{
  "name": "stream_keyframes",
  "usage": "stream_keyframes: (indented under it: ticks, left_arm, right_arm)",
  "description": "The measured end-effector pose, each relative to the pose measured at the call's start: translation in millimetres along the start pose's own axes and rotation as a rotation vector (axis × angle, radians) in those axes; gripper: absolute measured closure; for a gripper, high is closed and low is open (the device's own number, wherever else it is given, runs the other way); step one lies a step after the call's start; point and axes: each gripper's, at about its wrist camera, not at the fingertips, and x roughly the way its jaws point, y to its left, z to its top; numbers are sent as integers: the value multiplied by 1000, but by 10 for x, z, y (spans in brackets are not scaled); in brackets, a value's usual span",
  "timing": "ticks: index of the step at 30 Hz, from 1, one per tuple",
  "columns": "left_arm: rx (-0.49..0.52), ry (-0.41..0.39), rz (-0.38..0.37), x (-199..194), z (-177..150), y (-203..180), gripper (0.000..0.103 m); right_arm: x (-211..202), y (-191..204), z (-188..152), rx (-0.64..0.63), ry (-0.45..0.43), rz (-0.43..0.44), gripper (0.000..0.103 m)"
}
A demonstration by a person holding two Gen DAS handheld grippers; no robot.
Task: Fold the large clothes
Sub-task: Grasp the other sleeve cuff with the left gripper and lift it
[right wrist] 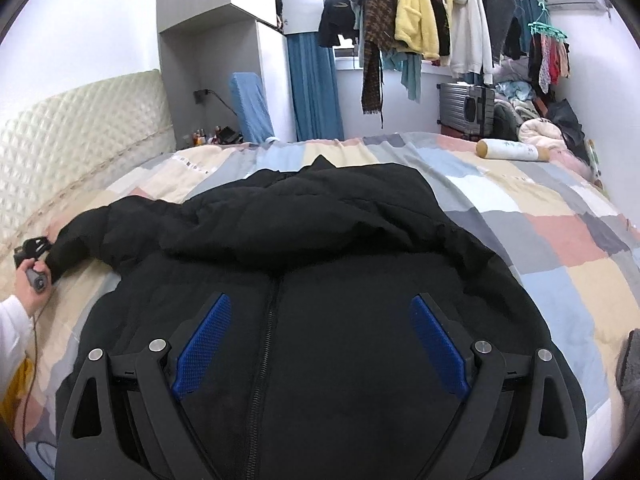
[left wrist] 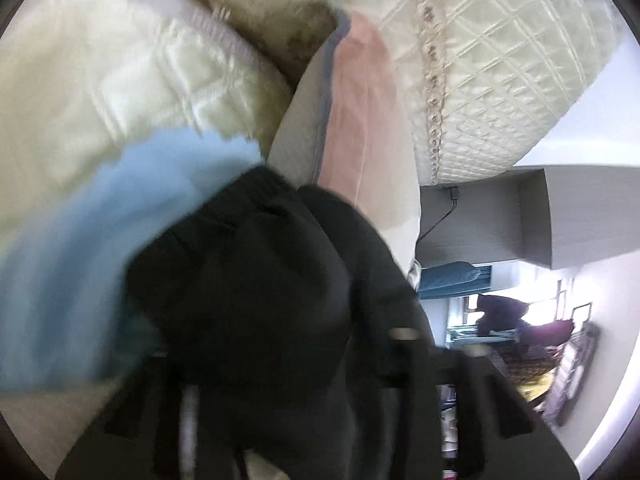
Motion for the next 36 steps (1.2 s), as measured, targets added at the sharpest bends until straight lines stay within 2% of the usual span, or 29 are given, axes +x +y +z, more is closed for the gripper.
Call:
stream_keyframes:
  ticks: [3, 5, 9, 13, 17, 21, 33, 36]
  left_arm:
    - [87, -69, 74, -195, 63, -181, 94]
    - [147, -135, 133, -386, 114, -325, 97]
    - [247, -200, 219, -661, 155, -586, 99]
    - [369, -241, 275, -837, 28, -915, 100]
    - [377, -253, 279, -1033, -54, -1108, 100]
    - [418, -262, 277, -1143, -135, -1461, 100]
    - [670, -297, 291, -1492, -765, -2519, 100]
    - [769, -306, 310, -1576, -1010, -2834, 100]
  right_arm:
    - [-9, -9, -5, -8, 2, -10, 12]
    - [-34, -42, 2, -8, 2, -12, 12]
    - [-100, -63, 2, -22, -7, -2, 12]
    - [-169, -94, 13, -40, -21, 2, 12]
    - [-233, -135, 52, -24, -19, 33, 12]
    - [-298, -147, 102, -30, -35, 66, 12]
    - [-445, -375, 125, -19, -74, 103, 12]
    - [-480, -426, 135, -12, -84, 115, 12]
